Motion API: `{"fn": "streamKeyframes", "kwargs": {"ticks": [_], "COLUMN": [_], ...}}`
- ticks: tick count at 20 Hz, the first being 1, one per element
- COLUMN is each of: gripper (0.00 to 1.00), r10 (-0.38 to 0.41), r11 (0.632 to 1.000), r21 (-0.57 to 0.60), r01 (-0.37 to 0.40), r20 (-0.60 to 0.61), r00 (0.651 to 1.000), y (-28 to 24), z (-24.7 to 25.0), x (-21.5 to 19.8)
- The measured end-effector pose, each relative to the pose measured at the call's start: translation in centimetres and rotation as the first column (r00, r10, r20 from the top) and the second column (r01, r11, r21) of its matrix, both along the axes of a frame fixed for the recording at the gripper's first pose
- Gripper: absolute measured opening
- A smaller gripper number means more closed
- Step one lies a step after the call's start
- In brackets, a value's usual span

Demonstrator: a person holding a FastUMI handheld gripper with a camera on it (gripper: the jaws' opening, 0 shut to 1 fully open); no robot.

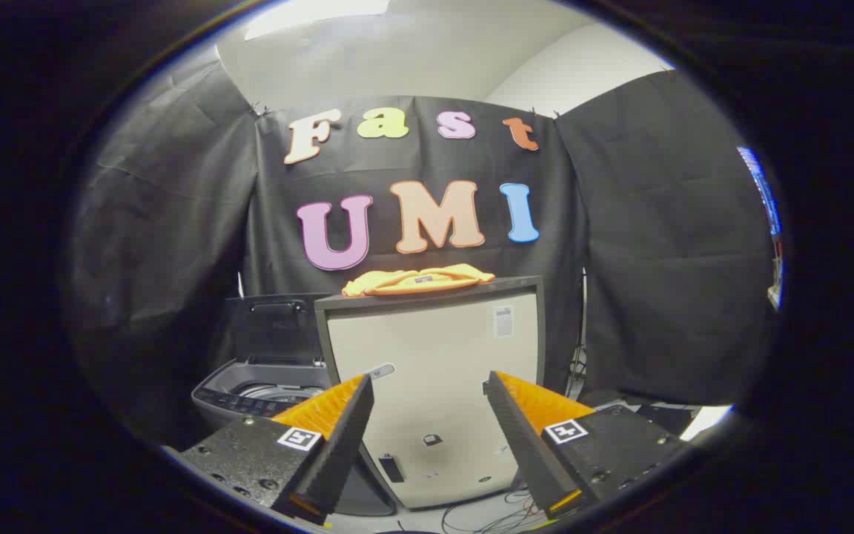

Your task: Put the clothes into the washing machine and then close the washing machine lid.

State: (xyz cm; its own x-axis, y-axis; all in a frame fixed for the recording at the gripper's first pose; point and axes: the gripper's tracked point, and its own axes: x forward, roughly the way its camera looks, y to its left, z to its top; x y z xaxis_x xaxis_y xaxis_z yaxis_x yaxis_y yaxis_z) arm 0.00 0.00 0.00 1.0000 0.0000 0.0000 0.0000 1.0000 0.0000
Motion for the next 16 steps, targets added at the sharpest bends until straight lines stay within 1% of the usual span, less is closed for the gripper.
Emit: {"fn": "streamKeyframes", "kwargs": {"ticks": [3,8,13,16], "gripper": [0.94,0.94,0.94,0.95], "r10": [0.010,0.021,0.080,0.089], "r11": [1.000,1.000,0.997,0.995], "r21": [0.025,0.003,-0.020,-0.048], "r01": [-0.009,-0.021,-0.081,-0.092], "r20": [-0.009,-0.024,-0.054,-0.058], "r00": [1.000,0.999,0.995,0.994], "y": [0.4,1.0,2.7,3.1], "z": [0.2,-0.1,-0.9,-0.8], "x": [0.1,0.5,1.0,1.3]}}
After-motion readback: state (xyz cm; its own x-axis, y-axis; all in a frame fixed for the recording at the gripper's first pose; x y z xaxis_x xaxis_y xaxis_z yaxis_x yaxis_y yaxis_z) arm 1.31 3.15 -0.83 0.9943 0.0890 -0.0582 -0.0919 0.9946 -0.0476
